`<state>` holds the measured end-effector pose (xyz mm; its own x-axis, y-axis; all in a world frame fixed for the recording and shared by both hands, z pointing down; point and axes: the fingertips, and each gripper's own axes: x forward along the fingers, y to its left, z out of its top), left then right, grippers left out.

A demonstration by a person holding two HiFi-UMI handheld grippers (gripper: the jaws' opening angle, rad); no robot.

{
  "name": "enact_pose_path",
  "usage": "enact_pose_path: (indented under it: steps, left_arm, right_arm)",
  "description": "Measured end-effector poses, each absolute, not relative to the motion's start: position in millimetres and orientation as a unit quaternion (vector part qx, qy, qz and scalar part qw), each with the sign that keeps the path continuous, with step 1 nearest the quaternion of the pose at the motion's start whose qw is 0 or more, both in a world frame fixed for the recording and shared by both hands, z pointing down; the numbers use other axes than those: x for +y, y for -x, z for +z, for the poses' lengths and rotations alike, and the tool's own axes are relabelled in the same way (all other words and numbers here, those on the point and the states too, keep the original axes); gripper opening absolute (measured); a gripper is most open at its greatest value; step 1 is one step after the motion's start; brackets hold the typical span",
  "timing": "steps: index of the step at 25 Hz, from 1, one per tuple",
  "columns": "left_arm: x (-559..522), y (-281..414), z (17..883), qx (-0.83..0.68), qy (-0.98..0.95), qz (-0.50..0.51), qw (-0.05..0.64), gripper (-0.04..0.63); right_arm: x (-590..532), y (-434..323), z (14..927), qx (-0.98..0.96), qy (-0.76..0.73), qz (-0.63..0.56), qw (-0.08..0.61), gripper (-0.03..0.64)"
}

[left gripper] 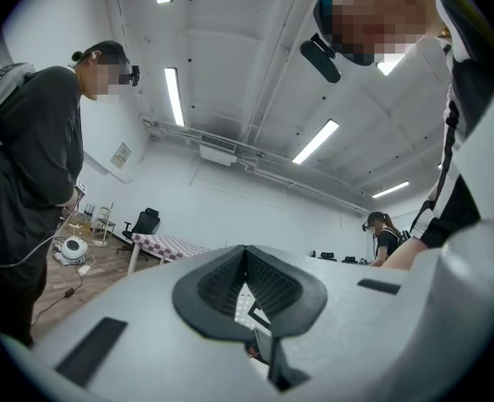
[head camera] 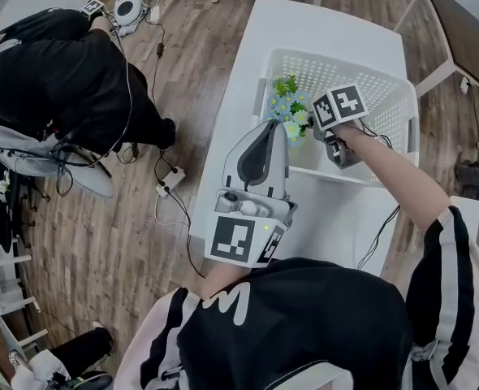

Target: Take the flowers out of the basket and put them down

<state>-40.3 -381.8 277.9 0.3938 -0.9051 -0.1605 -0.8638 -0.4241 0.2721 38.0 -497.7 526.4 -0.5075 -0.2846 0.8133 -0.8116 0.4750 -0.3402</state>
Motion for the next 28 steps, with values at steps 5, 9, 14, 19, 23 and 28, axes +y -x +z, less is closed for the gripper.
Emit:
enact_pose_path:
  steps: [5,9,14,19,23,28]
  left_arm:
    - [-384,42,278,-0.533,-0.831,-0.142,0.071,-0.005]
    - [-385,46,281,-0.536,-0.829,-0.142,0.071,-0.005]
    - [-383,50,283,-0.538,-0.828,-0.143,0.071,-0.005]
    - [-384,49,282,-0.539,-0.827,-0.142,0.073,-0.005]
    - [-384,50,283,-0.539,-0.827,-0.142,0.073,-0.005]
    - [-384,48,283,-0.535,-0.83,-0.142,0.071,-0.005]
  right_arm:
    - [-499,-39,531,-0.759,-0.357,0.435,0.329,0.175]
    - [-498,-41,536,-0.746,-0.353,0.485,0.289,0.167]
    - [-496,-39,536,-0.749,-0.355,0.476,0.292,0.143]
    - [-495,-37,531,-0.752,-0.345,0.484,0.285,0.121]
    - [-493,-39,530,-0.756,-0.337,0.472,0.302,0.08]
    - [-496,-42,525,-0.766,-0.342,0.438,0.323,0.074]
